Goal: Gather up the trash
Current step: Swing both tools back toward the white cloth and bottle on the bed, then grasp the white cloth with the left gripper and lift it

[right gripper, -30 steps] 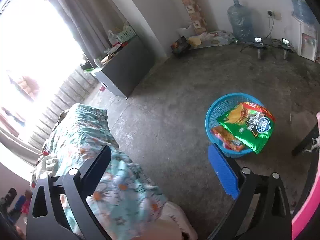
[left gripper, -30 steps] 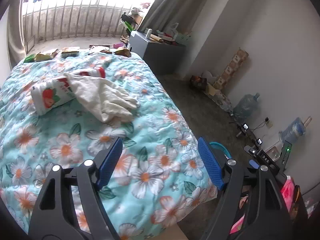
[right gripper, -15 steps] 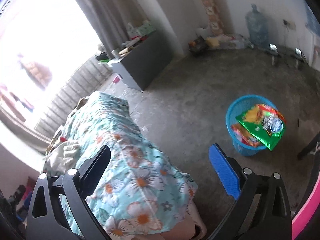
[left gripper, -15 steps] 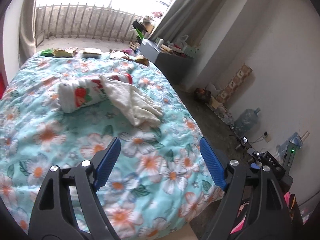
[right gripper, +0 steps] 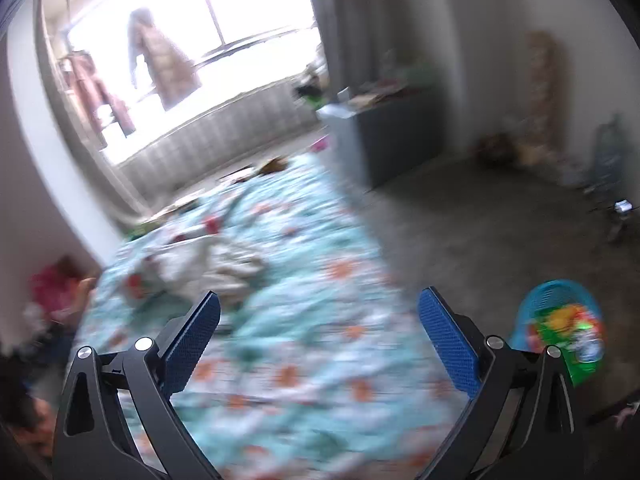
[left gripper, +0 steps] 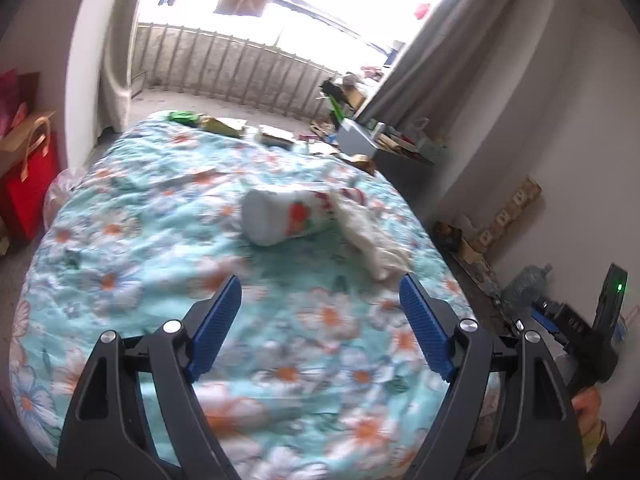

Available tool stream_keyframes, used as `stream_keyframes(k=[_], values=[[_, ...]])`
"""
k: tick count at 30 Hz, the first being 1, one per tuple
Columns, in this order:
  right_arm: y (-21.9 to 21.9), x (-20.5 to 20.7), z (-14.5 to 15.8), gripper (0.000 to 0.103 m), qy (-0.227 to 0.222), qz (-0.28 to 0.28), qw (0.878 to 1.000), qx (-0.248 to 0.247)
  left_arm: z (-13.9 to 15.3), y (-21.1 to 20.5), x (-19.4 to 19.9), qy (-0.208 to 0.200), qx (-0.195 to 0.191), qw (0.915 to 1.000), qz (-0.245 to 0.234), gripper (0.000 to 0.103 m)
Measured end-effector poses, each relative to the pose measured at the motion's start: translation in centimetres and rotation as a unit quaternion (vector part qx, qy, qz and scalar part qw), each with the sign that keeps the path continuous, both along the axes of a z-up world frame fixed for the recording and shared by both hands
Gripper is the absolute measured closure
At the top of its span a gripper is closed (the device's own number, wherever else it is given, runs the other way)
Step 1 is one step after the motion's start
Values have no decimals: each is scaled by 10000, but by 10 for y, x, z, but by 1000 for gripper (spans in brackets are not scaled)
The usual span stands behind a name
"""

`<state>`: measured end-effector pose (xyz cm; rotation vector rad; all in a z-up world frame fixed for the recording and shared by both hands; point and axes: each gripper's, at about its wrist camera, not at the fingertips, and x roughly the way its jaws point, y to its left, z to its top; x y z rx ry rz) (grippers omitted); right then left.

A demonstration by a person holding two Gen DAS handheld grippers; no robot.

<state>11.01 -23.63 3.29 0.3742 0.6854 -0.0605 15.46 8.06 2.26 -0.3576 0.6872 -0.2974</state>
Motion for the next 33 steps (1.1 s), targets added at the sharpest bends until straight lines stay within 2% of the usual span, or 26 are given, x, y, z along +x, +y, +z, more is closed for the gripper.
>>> stream_keyframes(k=[2,5,9,13,16,18,20,22,23,25,26,27,28,30,33], values=[[9,20,-6,7,251,285,9977,566,-5,10,3,48,-45,10000,69,26],[20,42,-12,7,451,550,9908,1149,-12,24,8,71,-81,9998,162,26],[40,64,-12,7,546,877,9874,1198,-20,33,13,106,-228,9996,162,26],[40,101,-15,10,580,896,9874,1165,-28,27,19,91,-685,9975,-175,26],[35,140,-27,18,736,977,9833,1349,-35,16,27,148,-976,9941,-449,27],[32,165,-40,30,926,889,9817,1407,-39,9,32,214,-1099,9922,-544,29],[30,186,-57,40,1193,781,9792,1442,-42,1,35,207,-1199,9903,-675,33],[31,204,-85,53,1703,698,9707,1547,-44,-5,36,228,-1204,9896,-748,38],[32,204,-92,64,1838,685,9675,1595,-45,-6,36,232,-1214,9891,-796,40],[40,194,-93,71,1765,802,9695,1502,-47,-7,36,249,-1214,9887,-844,44],[44,188,-92,83,1768,987,9669,1554,-48,-7,36,260,-1214,9885,-868,46],[50,179,-92,91,1802,1215,9595,1792,-49,-6,34,276,-1207,9884,-878,48],[56,170,-93,92,1840,1421,9516,2008,-52,-5,35,311,-1193,9884,-886,50],[67,154,-94,95,1895,1681,9430,2161,-57,-2,37,425,-1167,9884,-871,57],[88,128,-95,96,1986,2118,9294,2278,-62,2,39,563,-1211,9879,-788,61]])
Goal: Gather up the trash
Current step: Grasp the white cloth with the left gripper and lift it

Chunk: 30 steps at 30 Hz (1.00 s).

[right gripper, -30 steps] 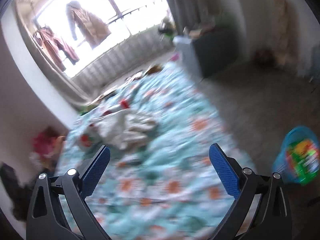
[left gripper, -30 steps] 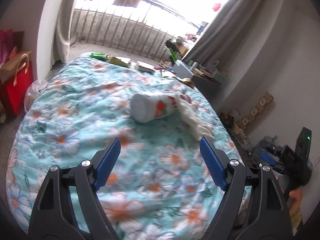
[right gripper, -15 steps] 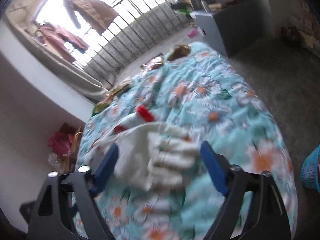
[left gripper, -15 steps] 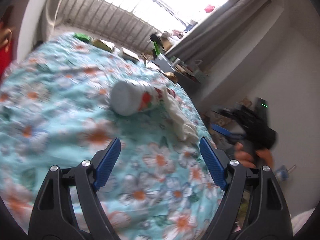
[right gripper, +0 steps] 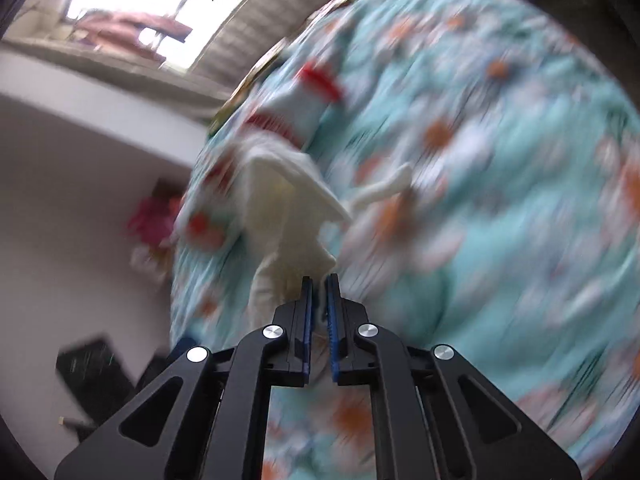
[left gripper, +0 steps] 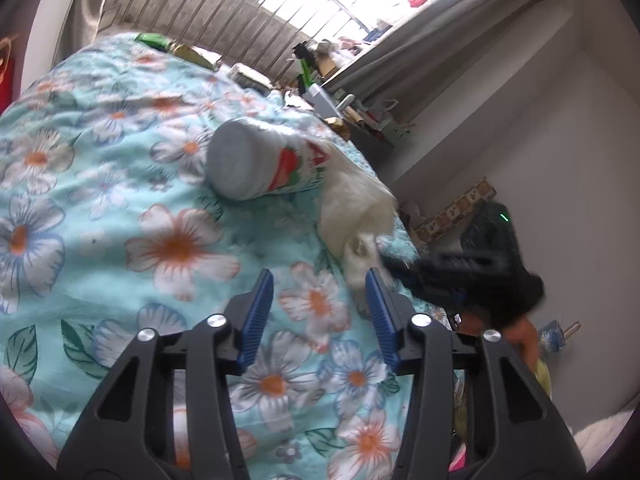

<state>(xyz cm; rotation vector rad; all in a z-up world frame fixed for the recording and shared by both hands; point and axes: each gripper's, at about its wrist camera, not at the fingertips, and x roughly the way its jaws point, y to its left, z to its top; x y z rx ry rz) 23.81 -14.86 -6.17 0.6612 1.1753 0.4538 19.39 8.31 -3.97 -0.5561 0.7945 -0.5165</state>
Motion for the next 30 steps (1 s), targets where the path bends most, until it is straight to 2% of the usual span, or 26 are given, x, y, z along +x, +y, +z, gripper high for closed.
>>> stream_keyframes(k=[5,10,11,12,13,17,20,24,27,29,30], values=[[38,-46,0,96,23,709,9970,298,5,9,-8,-48,57,9999,88,61],[47,-81,2,93,-42,1004,9948,187,10,6,-14,-38,100,9999,-30,61],[44,-87,2,82,-35,997,9949,150,11,2,-14,-36,122,9999,-96,61],[39,-94,1,64,5,952,9954,133,12,-2,-14,-29,140,9998,-138,58],[33,-98,2,57,11,871,9961,121,13,-9,-14,-20,150,9995,-268,57],[3,-123,11,47,-132,590,9982,-3,13,-36,-9,-5,210,9976,-659,43],[-23,-134,20,45,-215,339,9992,-69,12,-63,-7,-19,320,9943,-1019,38],[-70,-150,29,45,-320,-259,9991,24,10,-99,-5,-66,697,9869,-1453,34],[-94,-151,35,45,-417,-602,9972,124,4,-129,-8,-184,1239,9769,-1730,33],[-103,-155,38,45,-470,-737,9960,184,-2,-149,-10,-268,1825,9662,-1801,33],[-107,-157,39,45,-480,-821,9953,206,-5,-153,-9,-290,1945,9635,-1815,33]])
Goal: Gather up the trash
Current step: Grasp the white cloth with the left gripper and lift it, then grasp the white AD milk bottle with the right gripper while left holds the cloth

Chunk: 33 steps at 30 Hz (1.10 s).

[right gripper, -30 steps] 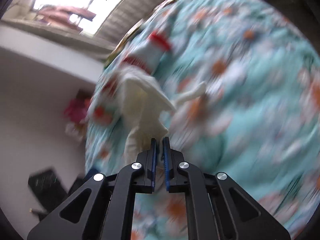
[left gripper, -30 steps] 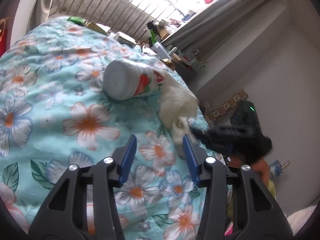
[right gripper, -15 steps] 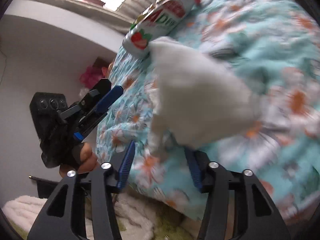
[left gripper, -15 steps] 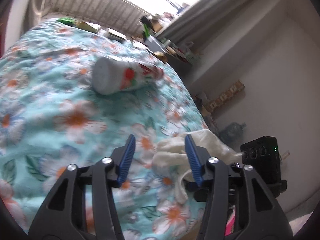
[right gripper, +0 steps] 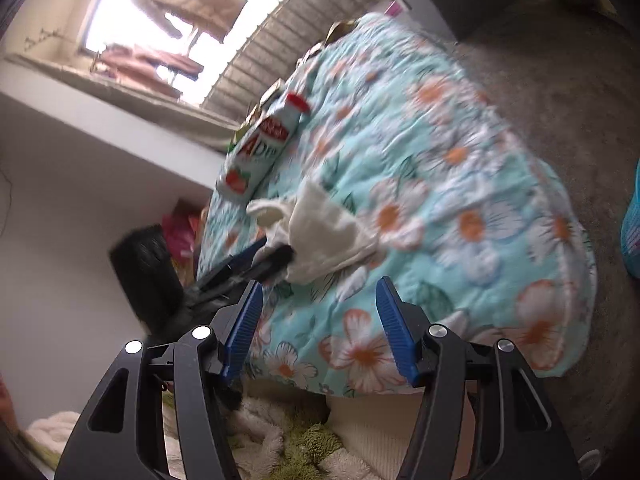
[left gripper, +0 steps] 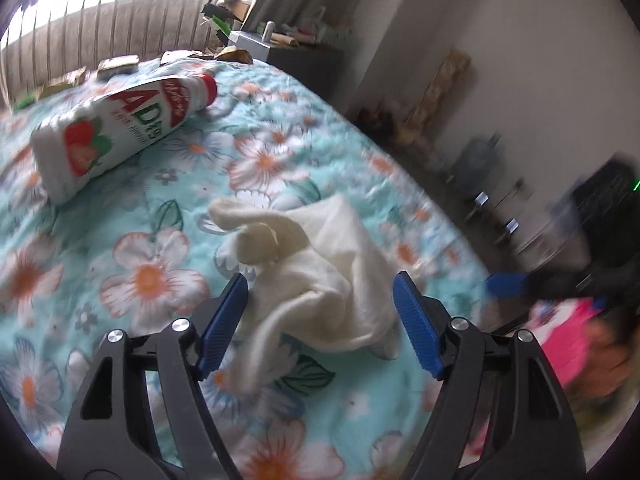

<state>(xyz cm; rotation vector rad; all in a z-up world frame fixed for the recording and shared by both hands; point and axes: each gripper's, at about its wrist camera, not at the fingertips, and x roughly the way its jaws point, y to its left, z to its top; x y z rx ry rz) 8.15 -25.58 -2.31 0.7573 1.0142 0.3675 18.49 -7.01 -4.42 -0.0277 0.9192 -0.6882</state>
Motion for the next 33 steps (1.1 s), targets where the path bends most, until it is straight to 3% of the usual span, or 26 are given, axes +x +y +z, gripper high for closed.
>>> stream_keyframes(k=[1,3,4,6,9,13,15,18,25,27,29,33], values=[[-4,-3,0,45,-6,-60,10000,10,-4,-5,1,-11,121,9999,-4,33],[-7,-6,-1,45,-9,-164,9999,25,-10,-6,4,30,233,9996,156,50],[-10,-8,1,45,-12,-197,9998,48,-11,-3,5,65,219,9995,204,53],[-11,-7,1,45,-36,-246,9996,115,-11,4,8,150,80,9995,268,73],[-16,-8,3,45,-58,-282,9991,304,-9,18,10,262,-137,9988,393,86],[-2,20,3,45,18,-281,9970,725,2,44,3,107,-269,9973,672,88],[8,42,2,40,60,-272,9949,965,8,62,-1,42,-352,9955,879,88],[27,77,-2,39,208,-222,9920,1227,15,98,-5,-53,-389,9902,1341,88],[98,161,-17,38,631,122,9863,1519,18,188,-8,-96,-402,9640,2628,88],[119,183,-24,34,805,87,9843,1568,18,205,-7,-84,-426,9582,2828,88],[135,201,-30,23,952,-147,9827,1583,16,218,-5,-60,-463,9530,2993,88],[165,231,-37,22,1063,-185,9822,1539,13,228,-3,-11,-530,9482,3134,88]])
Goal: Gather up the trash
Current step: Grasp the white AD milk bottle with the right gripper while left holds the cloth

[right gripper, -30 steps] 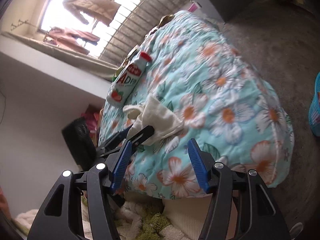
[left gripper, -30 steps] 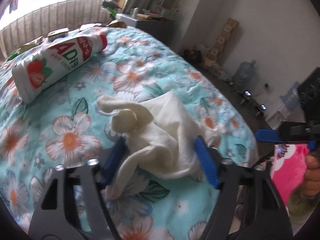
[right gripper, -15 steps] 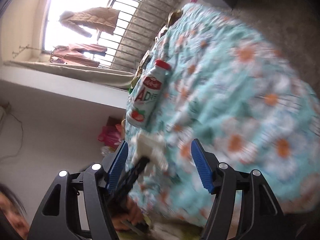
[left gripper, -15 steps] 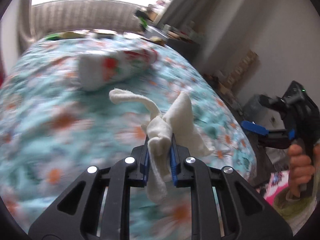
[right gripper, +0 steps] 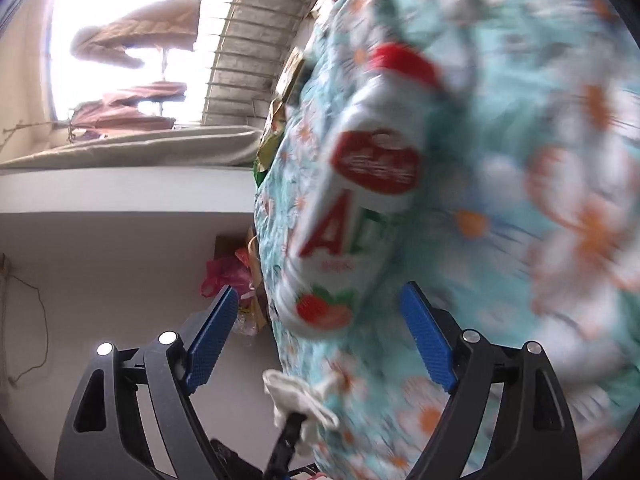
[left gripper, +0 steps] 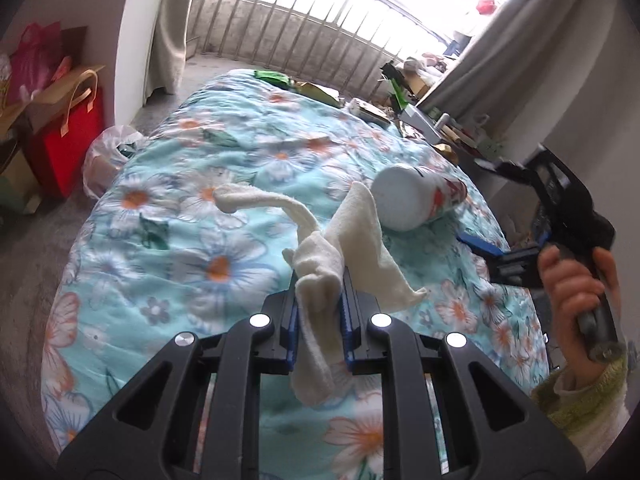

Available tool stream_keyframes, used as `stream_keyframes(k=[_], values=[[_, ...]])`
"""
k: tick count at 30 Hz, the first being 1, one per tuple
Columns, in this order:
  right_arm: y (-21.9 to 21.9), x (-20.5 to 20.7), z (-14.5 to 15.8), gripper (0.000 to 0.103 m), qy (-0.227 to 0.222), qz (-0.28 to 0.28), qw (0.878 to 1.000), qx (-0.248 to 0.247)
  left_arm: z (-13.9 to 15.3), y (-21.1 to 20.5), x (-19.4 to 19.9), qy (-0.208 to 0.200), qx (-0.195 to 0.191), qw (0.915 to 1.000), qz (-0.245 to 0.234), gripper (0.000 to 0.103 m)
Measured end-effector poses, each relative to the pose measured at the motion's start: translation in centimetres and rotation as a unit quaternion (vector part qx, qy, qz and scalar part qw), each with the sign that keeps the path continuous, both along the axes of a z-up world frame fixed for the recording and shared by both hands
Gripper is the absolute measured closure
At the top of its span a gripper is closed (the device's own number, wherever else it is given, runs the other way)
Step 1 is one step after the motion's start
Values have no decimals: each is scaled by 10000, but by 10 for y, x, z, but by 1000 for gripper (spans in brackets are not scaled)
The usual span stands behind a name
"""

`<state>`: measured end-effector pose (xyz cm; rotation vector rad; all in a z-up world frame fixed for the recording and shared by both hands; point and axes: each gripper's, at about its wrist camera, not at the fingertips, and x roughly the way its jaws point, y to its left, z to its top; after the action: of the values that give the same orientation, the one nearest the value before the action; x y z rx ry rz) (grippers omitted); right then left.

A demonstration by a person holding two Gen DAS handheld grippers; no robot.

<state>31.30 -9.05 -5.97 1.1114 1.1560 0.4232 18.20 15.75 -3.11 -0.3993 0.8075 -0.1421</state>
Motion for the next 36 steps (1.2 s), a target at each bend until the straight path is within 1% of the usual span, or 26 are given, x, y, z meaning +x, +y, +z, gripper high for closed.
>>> stream_keyframes(k=[2,5,6,7,9,11,13,15,17,18,22,27,29,32,34,36], values=[[13,11,-4,22,98,-8,9999,-125,-3,2,1,9,-20,10000,24,88],[26,24,-15,22,362,-93,9987,-332,-5,1,1,25,-43,10000,35,88],[28,26,-21,31,463,-154,9981,-373,-4,0,1,22,-41,10000,38,88],[29,28,-24,35,454,-154,9982,-356,-5,1,1,21,-39,10000,45,88],[30,29,-24,36,377,-118,9987,-312,-4,1,0,11,-53,10000,61,88],[25,25,-20,36,300,7,9988,-390,-2,3,-1,-7,-58,10000,81,88],[15,17,-12,36,176,328,9988,-318,0,4,-3,-35,-65,9999,86,88],[1,4,-5,37,73,623,9978,-200,2,3,-3,-48,-131,9999,48,88],[-15,-13,5,38,-83,795,9963,-328,3,0,-4,-46,-185,9998,-21,88],[-26,-28,11,39,-181,895,9946,-489,3,-3,-4,-40,-208,9998,-69,88],[-57,-80,18,39,-273,1069,9896,-927,4,-26,-6,-41,-303,9986,-432,88],[-77,-149,23,39,-292,1113,9827,-1452,0,-65,-10,73,-322,9950,-941,88],[-78,-167,25,39,-312,1141,9790,-1659,-3,-80,-13,135,-327,9930,-1131,88],[-84,-175,26,37,-303,1022,9787,-1752,-10,-101,-15,245,-279,9900,-1364,88],[-92,-171,22,33,-304,810,9823,-1661,-14,-111,-17,311,-257,9885,-1460,88],[-97,-169,17,31,-308,582,9860,-1529,-15,-116,-17,331,-221,9879,-1497,88]])
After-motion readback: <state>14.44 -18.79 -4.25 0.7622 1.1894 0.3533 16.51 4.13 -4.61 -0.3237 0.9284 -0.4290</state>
